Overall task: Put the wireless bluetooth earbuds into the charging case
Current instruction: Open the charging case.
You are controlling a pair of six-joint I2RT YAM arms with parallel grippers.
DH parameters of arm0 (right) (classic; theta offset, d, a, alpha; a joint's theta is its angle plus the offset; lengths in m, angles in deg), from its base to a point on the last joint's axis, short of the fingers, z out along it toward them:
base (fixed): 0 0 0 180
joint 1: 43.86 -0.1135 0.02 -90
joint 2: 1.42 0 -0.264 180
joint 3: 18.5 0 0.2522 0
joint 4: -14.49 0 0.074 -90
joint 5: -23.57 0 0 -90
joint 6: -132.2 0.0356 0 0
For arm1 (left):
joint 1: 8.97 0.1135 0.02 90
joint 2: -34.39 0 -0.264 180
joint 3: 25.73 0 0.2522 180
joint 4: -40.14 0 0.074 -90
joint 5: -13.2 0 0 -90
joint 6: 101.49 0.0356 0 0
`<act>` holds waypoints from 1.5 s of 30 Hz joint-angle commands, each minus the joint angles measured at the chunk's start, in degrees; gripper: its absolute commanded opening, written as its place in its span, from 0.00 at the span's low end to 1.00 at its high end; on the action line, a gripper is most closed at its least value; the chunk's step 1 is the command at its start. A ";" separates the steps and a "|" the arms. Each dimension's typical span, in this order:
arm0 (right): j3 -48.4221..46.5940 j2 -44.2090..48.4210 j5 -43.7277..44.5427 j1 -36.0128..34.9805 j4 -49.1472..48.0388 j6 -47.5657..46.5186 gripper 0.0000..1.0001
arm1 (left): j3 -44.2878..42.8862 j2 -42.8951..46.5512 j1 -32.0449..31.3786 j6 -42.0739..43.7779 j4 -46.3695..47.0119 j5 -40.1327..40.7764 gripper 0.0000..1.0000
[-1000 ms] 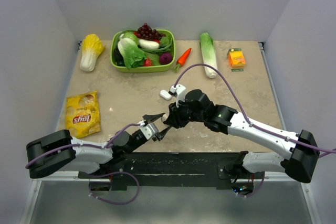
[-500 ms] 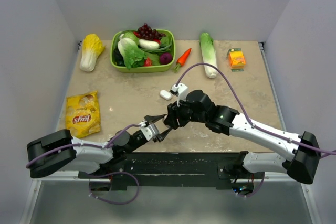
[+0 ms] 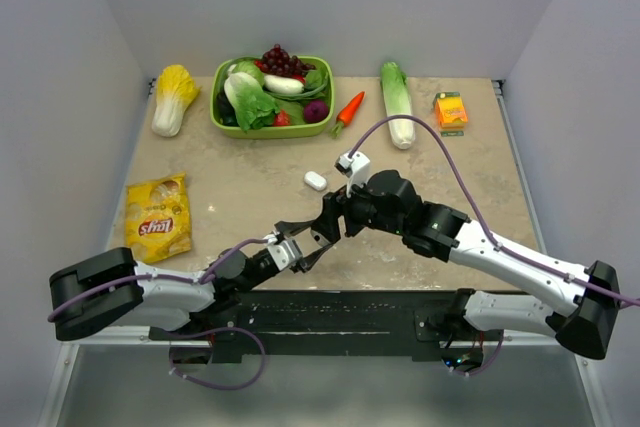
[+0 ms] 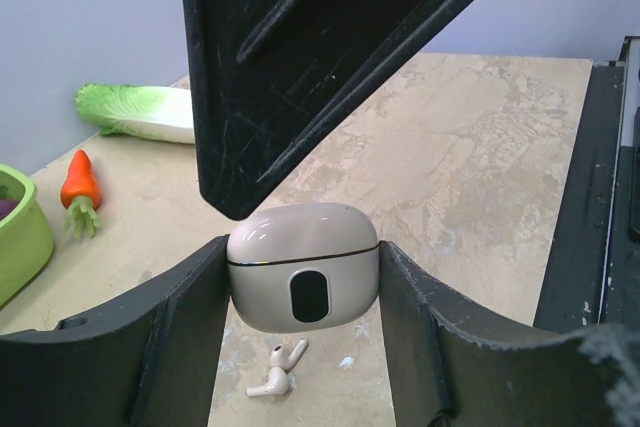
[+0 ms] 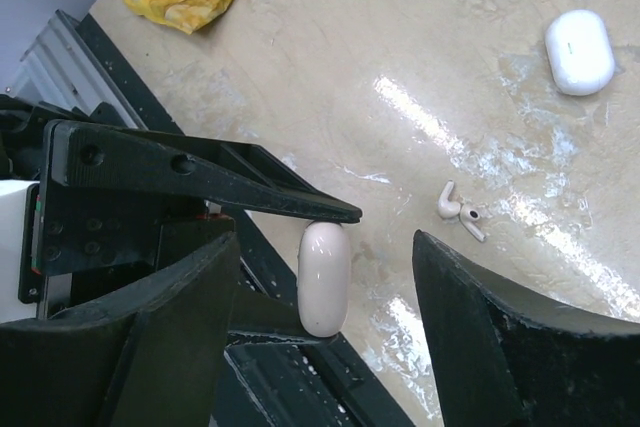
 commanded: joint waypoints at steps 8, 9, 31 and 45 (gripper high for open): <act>-0.47 -1.81 1.67 -0.06 0.88 -0.97 0.75 | 1.19 2.19 -0.36 1.45 22.06 -1.83 0.00; -0.47 -1.90 1.76 -0.06 1.14 -1.14 0.75 | 1.28 2.55 -0.36 1.45 21.89 -1.83 0.00; 0.06 -0.94 5.54 2.05 3.69 -1.58 0.74 | 1.72 6.42 -0.35 2.06 17.58 -1.13 0.00; 0.24 0.20 7.73 3.27 4.22 -1.50 0.74 | 2.15 6.86 -0.44 2.15 17.58 -0.51 0.00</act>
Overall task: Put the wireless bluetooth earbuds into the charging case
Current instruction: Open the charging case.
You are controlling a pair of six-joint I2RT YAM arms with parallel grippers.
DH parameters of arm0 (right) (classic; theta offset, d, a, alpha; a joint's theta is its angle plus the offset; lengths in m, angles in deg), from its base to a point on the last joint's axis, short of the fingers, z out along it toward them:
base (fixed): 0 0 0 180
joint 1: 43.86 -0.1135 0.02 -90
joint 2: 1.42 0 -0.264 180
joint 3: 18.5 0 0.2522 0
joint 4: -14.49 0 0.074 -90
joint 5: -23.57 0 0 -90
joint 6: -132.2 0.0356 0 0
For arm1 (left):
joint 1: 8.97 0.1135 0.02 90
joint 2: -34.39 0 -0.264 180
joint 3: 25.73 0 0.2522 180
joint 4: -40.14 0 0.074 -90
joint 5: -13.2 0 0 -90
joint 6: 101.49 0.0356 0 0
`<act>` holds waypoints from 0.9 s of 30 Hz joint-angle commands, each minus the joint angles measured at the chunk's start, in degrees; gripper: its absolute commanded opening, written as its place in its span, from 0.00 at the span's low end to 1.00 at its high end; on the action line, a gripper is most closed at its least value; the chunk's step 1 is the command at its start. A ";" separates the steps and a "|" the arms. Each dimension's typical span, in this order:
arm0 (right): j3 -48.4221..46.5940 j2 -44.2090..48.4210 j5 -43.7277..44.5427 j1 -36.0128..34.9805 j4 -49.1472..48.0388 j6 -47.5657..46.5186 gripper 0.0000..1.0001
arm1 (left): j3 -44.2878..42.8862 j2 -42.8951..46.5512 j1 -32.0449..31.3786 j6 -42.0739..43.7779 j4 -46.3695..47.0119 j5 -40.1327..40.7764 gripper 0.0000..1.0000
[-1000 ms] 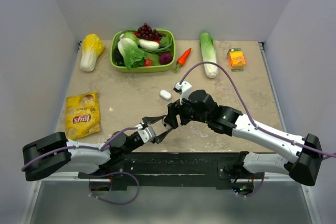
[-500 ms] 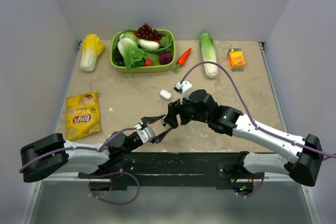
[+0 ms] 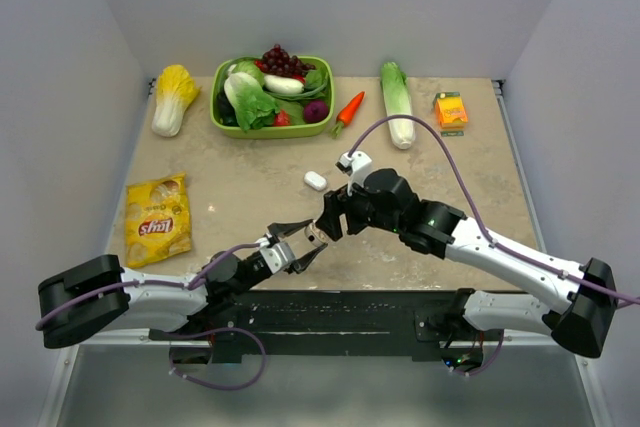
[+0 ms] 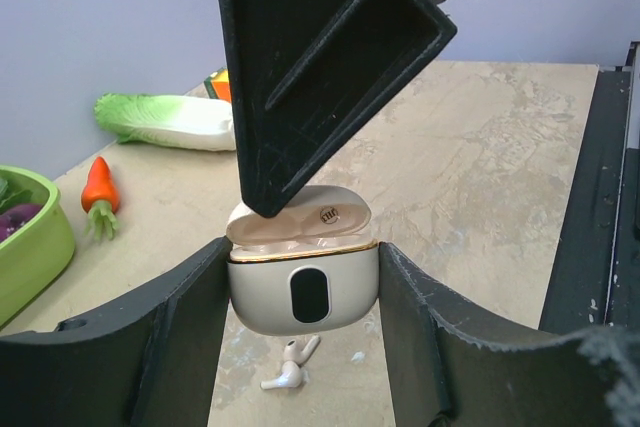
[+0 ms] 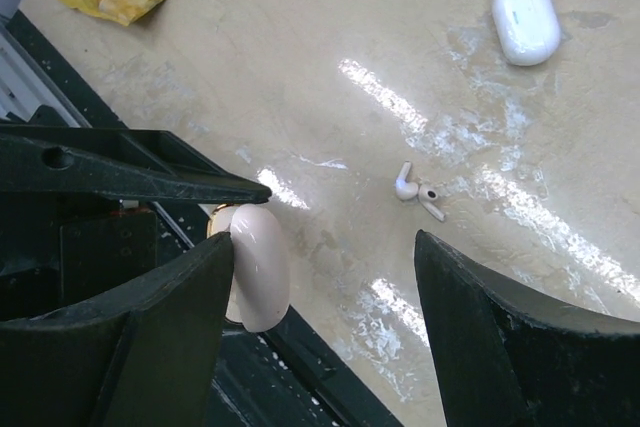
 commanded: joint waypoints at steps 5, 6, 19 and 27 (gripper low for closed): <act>0.08 2.63 5.05 2.08 1.46 -0.66 0.73 | 0.56 2.18 -0.38 0.62 19.31 -0.58 0.00; 0.08 2.90 4.96 2.16 1.38 -0.66 0.73 | 0.74 2.18 -0.46 0.53 19.39 -0.49 0.00; 3.42 2.90 -8.40 2.43 -7.76 2.50 0.63 | 0.65 1.65 -0.47 0.71 21.06 0.13 0.00; 5.62 2.28 -13.06 4.80 -11.19 4.96 0.50 | 1.09 2.97 -0.46 0.89 21.06 0.74 0.00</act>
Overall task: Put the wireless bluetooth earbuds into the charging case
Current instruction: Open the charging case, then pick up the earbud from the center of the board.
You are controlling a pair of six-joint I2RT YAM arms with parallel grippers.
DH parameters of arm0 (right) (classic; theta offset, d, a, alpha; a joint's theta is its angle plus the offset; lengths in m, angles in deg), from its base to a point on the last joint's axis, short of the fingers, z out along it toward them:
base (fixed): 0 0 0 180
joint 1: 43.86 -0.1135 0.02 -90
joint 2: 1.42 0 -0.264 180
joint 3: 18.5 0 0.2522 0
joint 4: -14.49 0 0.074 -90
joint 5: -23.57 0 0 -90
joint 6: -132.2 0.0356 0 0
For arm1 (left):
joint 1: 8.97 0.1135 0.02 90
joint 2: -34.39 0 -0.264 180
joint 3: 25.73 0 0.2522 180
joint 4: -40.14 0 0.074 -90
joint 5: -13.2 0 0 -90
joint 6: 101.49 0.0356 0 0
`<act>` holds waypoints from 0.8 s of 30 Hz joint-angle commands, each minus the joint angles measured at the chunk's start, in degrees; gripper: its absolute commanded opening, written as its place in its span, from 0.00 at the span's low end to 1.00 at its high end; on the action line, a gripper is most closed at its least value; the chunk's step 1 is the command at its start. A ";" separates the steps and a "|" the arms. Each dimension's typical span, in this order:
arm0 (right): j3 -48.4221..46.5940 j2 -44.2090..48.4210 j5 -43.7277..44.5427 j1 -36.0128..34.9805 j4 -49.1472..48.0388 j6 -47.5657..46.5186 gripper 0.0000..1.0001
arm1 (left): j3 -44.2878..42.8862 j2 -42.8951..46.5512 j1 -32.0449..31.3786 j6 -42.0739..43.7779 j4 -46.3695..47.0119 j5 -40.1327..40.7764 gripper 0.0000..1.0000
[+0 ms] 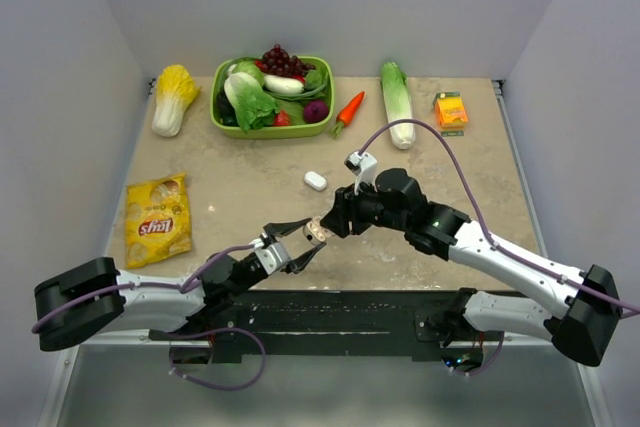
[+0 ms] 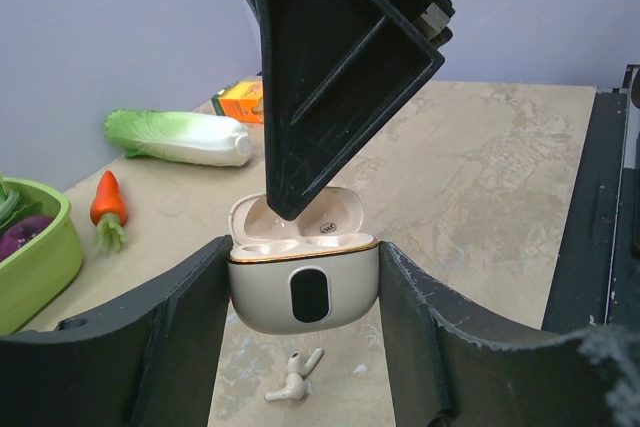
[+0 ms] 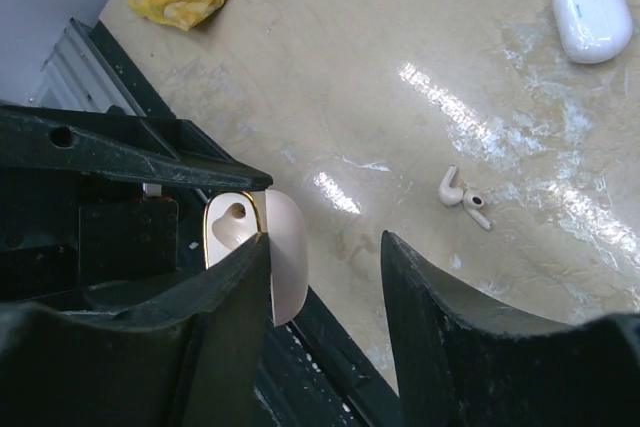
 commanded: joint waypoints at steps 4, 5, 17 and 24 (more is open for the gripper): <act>1.03 -0.38 -5.52 1.31 -5.80 2.08 0.44 | 0.65 1.66 -0.44 0.89 20.04 0.68 0.00; 1.03 -0.47 -5.79 1.39 -5.97 2.16 0.43 | 0.65 1.66 -0.44 0.89 20.12 0.59 0.00; 1.30 -1.18 -7.73 1.39 -6.94 1.47 0.26 | 1.00 0.78 -0.44 0.62 21.27 0.85 0.00; -1.60 1.72 -1.93 1.39 -1.67 -4.77 0.00 | 0.04 0.96 -0.44 -1.92 16.44 2.96 0.50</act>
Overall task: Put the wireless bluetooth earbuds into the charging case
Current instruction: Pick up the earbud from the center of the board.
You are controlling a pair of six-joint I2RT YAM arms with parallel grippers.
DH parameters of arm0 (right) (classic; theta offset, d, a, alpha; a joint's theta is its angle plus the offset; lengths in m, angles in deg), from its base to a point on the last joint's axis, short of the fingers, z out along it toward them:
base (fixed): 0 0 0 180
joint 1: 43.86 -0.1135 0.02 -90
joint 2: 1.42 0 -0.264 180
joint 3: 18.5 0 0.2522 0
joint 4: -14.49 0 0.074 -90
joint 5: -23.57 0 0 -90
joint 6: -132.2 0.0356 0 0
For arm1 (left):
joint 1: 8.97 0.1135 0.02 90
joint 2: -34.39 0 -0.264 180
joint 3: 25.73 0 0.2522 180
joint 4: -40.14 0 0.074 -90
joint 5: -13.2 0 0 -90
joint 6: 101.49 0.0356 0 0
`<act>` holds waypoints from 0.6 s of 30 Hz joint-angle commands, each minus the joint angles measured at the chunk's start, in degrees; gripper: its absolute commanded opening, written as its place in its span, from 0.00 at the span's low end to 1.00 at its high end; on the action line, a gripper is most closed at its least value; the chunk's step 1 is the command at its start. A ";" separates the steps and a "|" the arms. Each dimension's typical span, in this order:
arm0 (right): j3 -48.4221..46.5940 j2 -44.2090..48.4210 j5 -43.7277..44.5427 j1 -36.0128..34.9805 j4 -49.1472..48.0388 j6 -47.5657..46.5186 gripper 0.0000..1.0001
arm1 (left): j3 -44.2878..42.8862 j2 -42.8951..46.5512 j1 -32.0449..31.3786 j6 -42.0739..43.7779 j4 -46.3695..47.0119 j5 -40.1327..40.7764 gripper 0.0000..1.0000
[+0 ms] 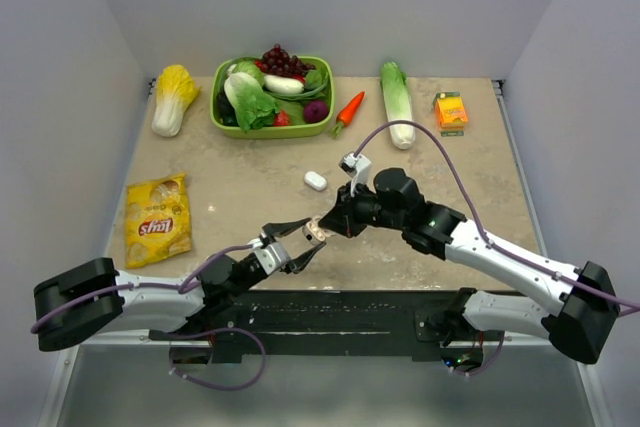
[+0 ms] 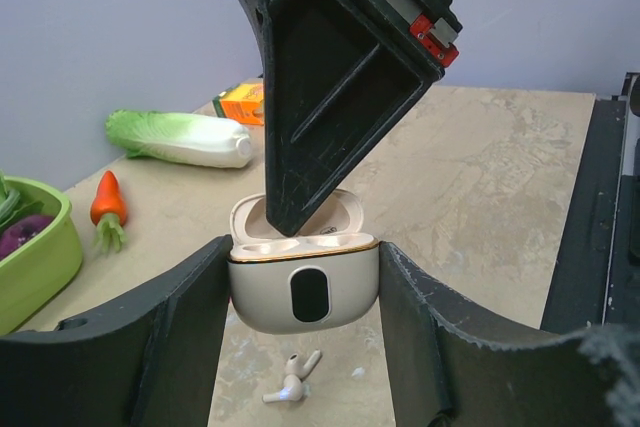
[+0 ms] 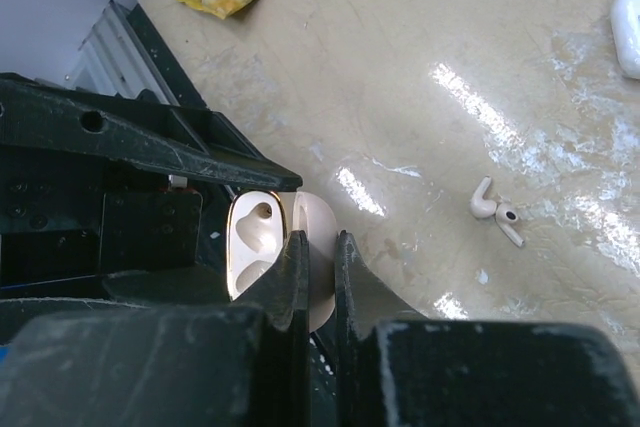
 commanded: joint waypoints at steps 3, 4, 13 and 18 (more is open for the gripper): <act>-4.58 5.31 6.43 0.30 5.42 -8.46 0.00 | -1.45 0.70 -0.40 -3.84 12.03 4.10 0.77; -5.02 5.84 6.70 0.30 6.91 -9.51 0.00 | -1.80 0.87 -0.40 -5.23 10.97 4.55 0.98; -7.14 7.95 8.89 -1.36 9.12 -15.58 0.00 | -7.43 4.12 -0.31 -11.65 -5.54 12.37 1.00; -4.95 11.63 19.70 -9.97 6.75 -21.91 0.00 | -12.53 10.26 1.70 -17.37 -23.12 1.77 1.00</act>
